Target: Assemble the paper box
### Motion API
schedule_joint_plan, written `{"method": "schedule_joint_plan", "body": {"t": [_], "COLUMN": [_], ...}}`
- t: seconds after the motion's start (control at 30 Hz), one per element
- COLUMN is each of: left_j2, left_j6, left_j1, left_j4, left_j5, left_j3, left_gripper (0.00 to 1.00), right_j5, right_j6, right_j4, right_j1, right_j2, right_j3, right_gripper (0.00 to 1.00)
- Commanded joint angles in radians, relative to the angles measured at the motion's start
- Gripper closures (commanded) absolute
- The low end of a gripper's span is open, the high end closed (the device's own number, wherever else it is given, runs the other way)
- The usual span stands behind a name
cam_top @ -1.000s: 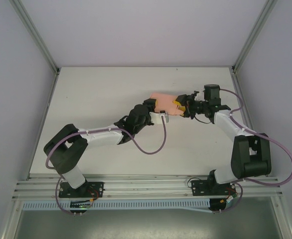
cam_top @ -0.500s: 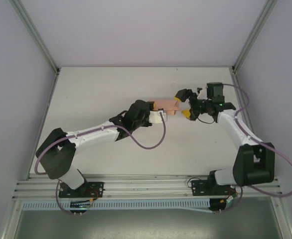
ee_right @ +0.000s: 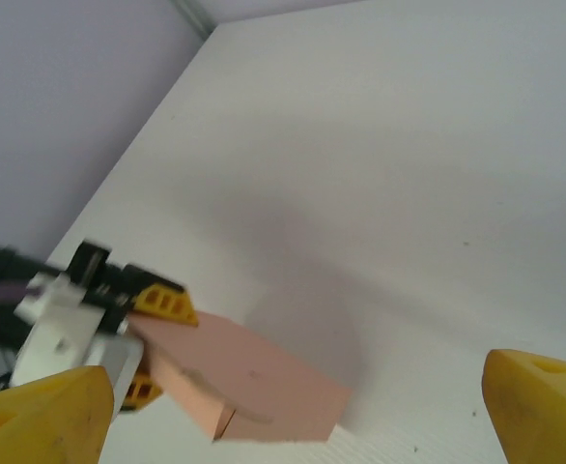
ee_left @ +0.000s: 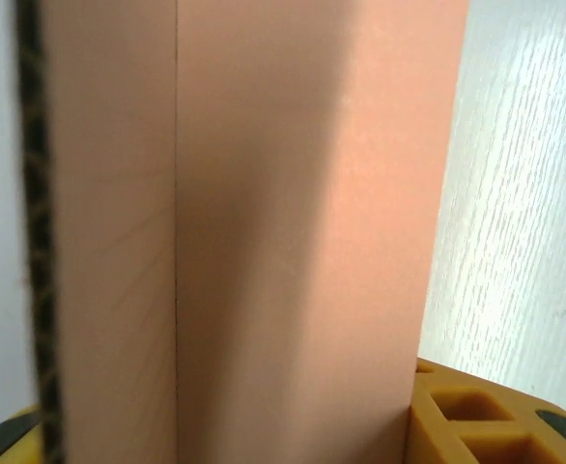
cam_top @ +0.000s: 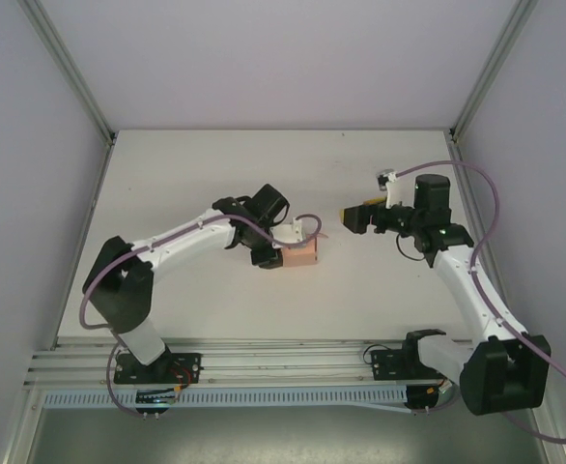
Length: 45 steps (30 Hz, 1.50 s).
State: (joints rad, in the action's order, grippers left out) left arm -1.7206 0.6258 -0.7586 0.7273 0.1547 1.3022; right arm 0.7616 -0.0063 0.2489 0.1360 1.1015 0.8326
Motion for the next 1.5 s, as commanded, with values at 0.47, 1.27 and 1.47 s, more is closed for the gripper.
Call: {"method": "schedule_joint_plan", "body": {"t": [0.47, 1.27, 1.47], "left_j2": [-0.185, -0.192, -0.211], "left_j6": [0.038, -0.029, -0.081], "left_j1": [0.066, 0.071, 0.071], "left_j4": [0.203, 0.157, 0.134], "left_j5": [0.101, 0.082, 0.077], "left_j3": [0.162, 0.183, 0.201], "left_gripper": [0.51, 0.52, 0.52], "right_j5": [-0.047, -0.118, -0.313], "right_j6": [-0.400, -0.194, 0.068], "right_j4": [0.129, 0.041, -0.149], "right_j1": [0.214, 0.284, 0.360], "right_j2": [0.370, 0.461, 0.362], "right_j3": [0.195, 0.225, 0.093], "right_gripper": [0.27, 0.98, 1.00]}}
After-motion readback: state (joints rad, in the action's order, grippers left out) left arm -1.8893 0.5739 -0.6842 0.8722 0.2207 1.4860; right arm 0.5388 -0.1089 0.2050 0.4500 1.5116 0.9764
